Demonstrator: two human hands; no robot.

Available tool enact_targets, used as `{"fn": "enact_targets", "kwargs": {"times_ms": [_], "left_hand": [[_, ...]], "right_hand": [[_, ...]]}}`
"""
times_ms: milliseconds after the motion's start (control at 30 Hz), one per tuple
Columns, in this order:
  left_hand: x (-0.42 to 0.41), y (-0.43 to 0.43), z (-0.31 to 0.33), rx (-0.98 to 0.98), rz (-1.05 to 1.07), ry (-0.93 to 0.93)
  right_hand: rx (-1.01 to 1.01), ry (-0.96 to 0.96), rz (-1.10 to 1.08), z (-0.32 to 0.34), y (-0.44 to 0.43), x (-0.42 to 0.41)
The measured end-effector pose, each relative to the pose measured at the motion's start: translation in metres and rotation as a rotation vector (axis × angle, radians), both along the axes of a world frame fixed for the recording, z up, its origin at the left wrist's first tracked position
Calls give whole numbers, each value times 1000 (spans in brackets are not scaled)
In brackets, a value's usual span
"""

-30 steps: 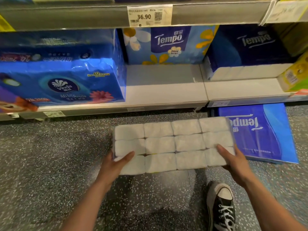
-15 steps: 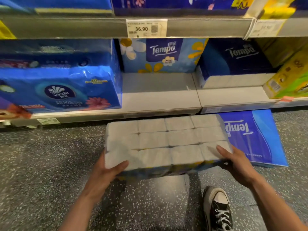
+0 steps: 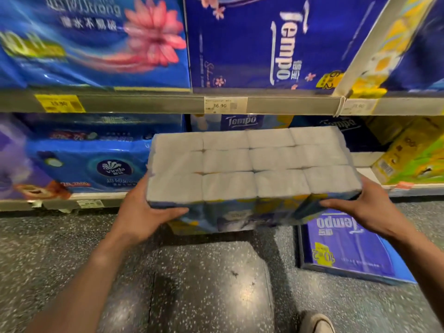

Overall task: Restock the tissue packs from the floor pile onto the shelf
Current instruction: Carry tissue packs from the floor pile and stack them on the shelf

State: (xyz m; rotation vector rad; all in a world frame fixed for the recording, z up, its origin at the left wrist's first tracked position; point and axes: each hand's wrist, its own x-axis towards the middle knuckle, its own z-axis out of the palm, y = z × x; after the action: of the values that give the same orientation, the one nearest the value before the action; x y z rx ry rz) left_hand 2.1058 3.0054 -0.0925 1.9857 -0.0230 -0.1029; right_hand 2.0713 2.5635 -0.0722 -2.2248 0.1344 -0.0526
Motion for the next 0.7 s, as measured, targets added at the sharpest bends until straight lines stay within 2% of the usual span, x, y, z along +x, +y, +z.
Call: {"fn": "enact_targets", "kwargs": {"times_ms": [100, 267, 467, 700], "left_hand": [[25, -16, 1, 3, -16, -61], [51, -31, 1, 53, -21, -101], [64, -47, 4, 32, -23, -105], [84, -53, -1, 68, -13, -114]], "right_hand": [[-43, -66, -48, -5, -7, 21], [-40, -71, -90, -10, -24, 44], [-11, -73, -113, -3, -44, 54], [-16, -188, -138, -26, -46, 65]]}}
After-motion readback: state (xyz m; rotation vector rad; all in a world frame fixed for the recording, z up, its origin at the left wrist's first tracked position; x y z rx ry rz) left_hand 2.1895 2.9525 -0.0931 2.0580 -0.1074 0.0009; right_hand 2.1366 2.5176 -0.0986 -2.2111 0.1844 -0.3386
